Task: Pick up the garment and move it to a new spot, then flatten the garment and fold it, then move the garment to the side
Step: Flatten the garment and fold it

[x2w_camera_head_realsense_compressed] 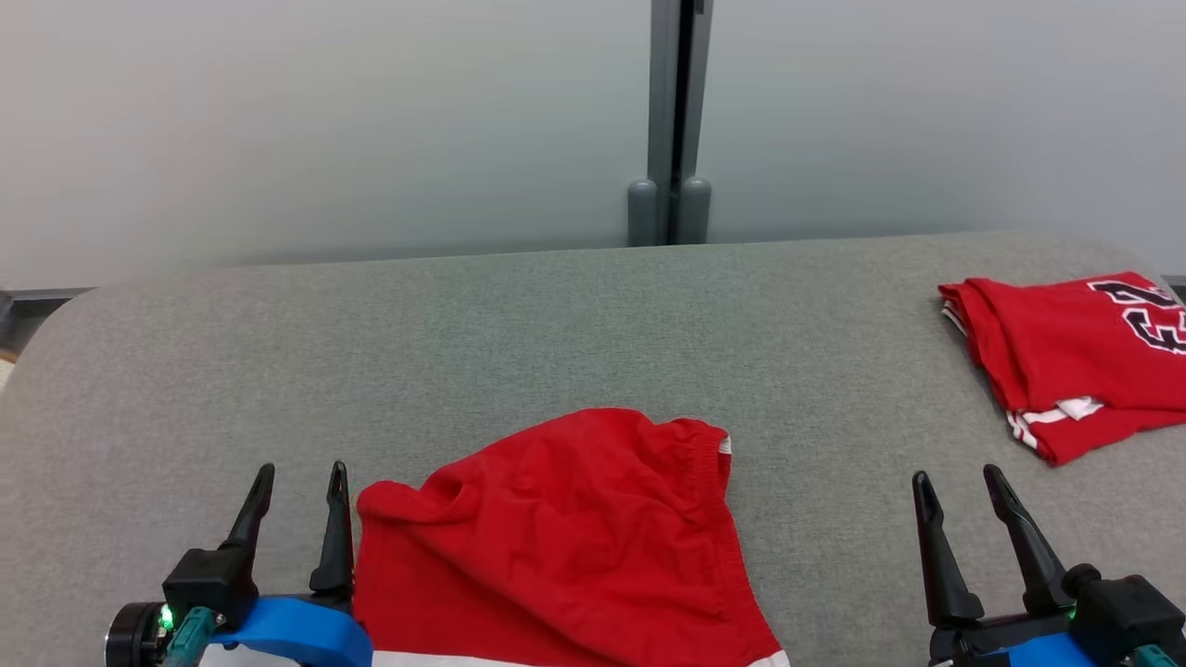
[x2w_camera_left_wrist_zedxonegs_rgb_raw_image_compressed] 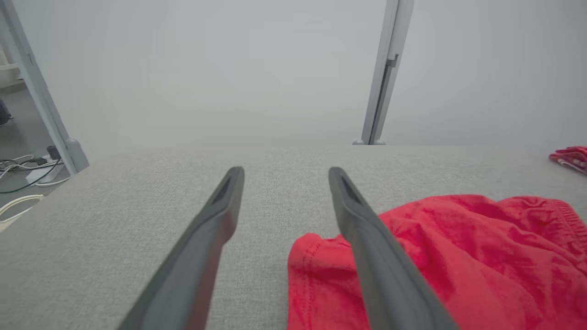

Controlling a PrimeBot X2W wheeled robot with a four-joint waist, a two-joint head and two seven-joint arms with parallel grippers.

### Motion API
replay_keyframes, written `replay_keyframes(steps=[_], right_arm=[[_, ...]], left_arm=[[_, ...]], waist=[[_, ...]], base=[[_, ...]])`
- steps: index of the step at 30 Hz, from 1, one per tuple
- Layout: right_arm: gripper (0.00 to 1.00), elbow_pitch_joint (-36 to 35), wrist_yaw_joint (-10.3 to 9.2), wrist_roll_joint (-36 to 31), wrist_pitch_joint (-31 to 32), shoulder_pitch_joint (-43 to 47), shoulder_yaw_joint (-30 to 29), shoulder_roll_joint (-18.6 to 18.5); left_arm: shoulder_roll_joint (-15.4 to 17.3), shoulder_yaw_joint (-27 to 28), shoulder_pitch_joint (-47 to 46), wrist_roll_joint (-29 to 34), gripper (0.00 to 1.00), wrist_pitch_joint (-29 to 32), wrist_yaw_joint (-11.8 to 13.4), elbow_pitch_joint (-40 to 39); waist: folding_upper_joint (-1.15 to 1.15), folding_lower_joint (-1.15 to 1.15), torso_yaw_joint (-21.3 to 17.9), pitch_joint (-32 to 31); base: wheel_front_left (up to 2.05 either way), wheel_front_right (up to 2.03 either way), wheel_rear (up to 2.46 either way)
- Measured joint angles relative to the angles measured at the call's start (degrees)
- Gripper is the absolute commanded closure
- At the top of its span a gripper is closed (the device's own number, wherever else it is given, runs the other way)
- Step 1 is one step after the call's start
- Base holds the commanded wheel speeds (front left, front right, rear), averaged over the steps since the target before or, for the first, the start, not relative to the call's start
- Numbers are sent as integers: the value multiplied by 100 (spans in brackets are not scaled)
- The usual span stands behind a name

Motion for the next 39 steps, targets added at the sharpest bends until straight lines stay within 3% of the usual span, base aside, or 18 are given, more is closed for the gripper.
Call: replay_keyframes(steps=[4, 10, 19, 34, 39], right_arm=[[0, -5, 0, -1, -1, 22, -86, 13], [0, -33, 0, 30, 0, 47, -64, 47], [0, 26, 0, -179, 0, 407, -124, 66], [0, -119, 0, -259, 129, 610, -126, 87], [0, 146, 0, -200, 236, 612, 63, 74]], left_arm=[[-115, 132, 249, 188, 0, -3, 21, -791], [-152, 286, 610, 290, 0, -7, 18, -1241], [2, 186, 1070, 450, 0, -7, -65, -1394], [69, 0, 1071, 441, 0, 20, -83, -1270], [53, -82, 1055, 337, 0, 73, -115, -1093]], waist=[[0, 0, 186, -100], [0, 0, 340, -239], [0, 0, 453, -369], [0, 1, 406, -433], [0, 1, 391, -388]], base=[[0, 0, 0], [0, 0, 0], [0, 0, 0], [0, 0, 0], [0, 0, 0]])
